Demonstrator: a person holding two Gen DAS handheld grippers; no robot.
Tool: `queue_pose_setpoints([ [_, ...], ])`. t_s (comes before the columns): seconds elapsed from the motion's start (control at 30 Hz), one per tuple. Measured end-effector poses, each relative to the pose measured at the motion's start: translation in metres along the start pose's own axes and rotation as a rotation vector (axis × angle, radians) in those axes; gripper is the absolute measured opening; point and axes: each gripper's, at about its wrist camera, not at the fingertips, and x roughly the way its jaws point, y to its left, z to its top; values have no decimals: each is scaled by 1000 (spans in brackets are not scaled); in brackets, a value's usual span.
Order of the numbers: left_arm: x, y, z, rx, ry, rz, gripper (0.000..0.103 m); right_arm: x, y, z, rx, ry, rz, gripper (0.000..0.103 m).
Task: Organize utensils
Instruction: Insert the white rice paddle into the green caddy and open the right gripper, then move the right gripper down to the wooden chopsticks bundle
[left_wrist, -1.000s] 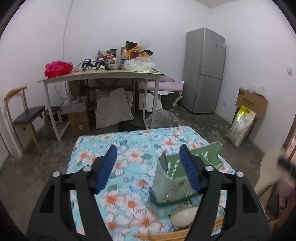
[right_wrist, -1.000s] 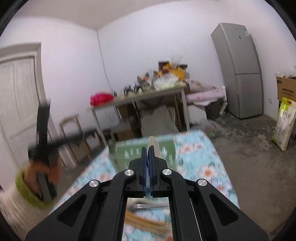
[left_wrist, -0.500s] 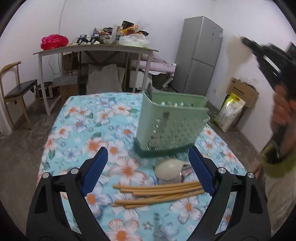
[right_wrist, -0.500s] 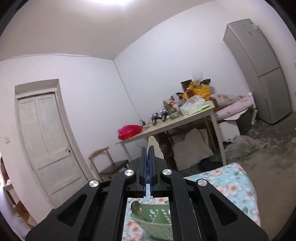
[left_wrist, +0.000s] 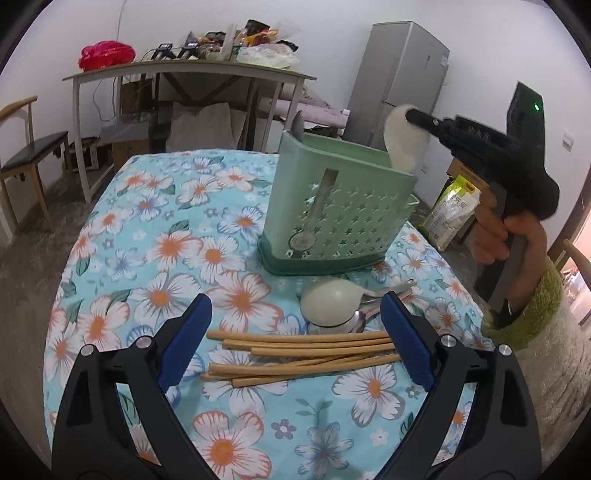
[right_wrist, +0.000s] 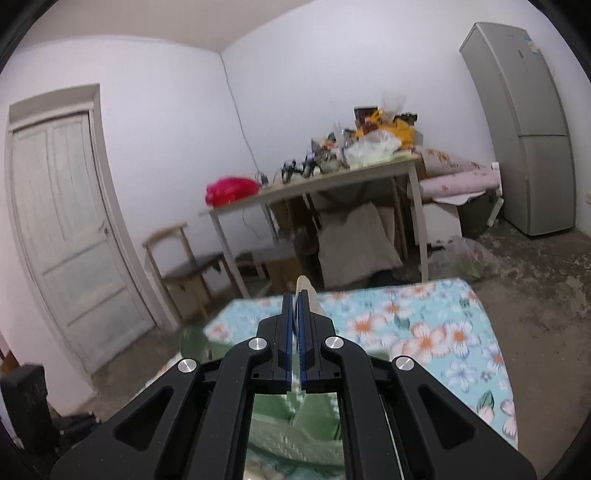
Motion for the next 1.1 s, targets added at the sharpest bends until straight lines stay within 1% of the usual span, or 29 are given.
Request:
queue_pose_setpoints([
  [0.17,2,4,-2,-15,1,14,89,-12,-7,-7,10,28,-23,5],
  [0.2,2,5,-2,-17,2,14,89,-17,-8,-7,15,28,-25,9],
  [0.23,2,5,-2,-21,4,15,89,-18,-10,-6,20,27,-25,21],
  [0.27,3,6,-1,-25,7,15,89,-20,-11,-5,29,23,-27,29],
  [0.3,4,6,-2,-32,14,12,89,-24,-12,-5,41,16,-26,41],
  [0.43,7,8,-2,-45,27,6,89,-37,-17,-2,71,-11,-28,42],
  [0.57,8,9,-1,-50,23,13,89,-55,-19,-2,98,-31,-30,42],
  [0.7,10,11,-1,-62,29,6,89,-77,-14,-10,102,-29,-42,44],
  [0.8,11,12,-1,-65,33,1,89,-92,-6,-22,96,4,-40,50],
  [0.9,15,10,-1,-45,61,-8,89,-101,0,-41,112,62,-34,55],
  [0.97,16,7,-2,-33,73,-14,89,-101,4,-57,127,127,-55,55],
  [1.0,17,6,-3,-23,84,-21,89,-98,7,-66,138,176,-82,55],
  [1.1,16,4,-5,-6,98,-23,89,-89,15,-77,178,287,-124,55],
])
